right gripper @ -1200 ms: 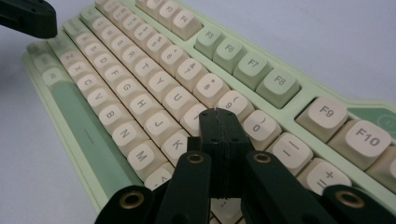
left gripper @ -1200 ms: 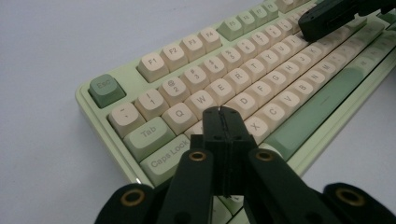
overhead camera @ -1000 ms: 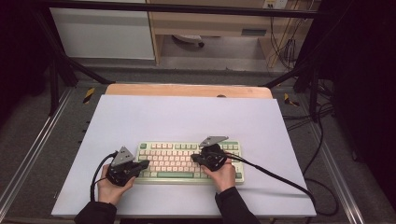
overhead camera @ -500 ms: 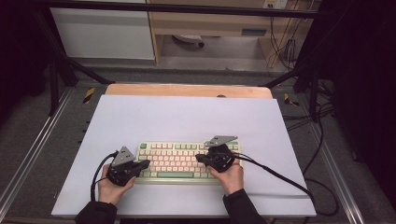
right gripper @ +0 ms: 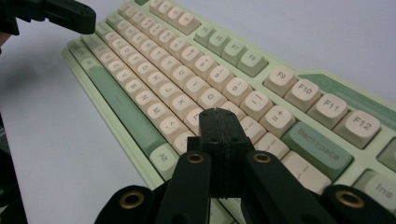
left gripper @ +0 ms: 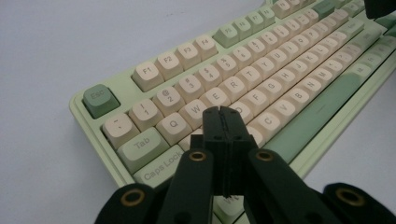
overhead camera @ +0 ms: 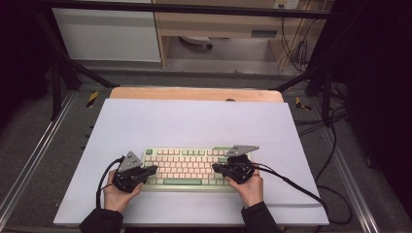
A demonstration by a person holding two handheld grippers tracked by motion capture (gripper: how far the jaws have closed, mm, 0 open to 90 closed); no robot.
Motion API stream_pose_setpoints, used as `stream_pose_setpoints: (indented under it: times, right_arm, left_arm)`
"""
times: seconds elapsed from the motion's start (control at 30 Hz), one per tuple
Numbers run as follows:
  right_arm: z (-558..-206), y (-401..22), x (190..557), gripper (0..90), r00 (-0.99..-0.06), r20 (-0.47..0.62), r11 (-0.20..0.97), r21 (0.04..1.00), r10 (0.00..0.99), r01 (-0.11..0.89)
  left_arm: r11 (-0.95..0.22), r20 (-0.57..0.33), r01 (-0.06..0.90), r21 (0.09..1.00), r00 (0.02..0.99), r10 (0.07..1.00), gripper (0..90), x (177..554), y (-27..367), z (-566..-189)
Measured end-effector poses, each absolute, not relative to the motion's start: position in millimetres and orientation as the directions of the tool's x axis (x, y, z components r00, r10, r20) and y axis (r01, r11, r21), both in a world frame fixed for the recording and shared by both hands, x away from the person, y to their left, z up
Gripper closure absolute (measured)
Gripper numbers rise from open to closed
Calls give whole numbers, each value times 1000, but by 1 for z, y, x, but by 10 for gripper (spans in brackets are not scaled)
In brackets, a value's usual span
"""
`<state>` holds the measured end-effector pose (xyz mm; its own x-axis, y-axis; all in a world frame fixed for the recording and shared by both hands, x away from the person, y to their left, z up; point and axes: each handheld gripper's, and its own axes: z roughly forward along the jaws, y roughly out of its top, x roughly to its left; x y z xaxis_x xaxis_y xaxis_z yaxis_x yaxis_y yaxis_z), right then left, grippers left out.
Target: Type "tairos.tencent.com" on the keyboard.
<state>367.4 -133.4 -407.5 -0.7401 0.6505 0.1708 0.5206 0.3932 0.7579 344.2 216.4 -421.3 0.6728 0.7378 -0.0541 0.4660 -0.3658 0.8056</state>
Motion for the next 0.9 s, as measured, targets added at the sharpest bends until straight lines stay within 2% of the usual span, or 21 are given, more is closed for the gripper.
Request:
stream_pose_setpoints:
  times: [0.9]
  right_arm:
    - [-416,-146,358,900,-739,188,384,756,647,530]
  left_arm:
    - [-399,-35,477,783,674,738,900,358,198,-431]
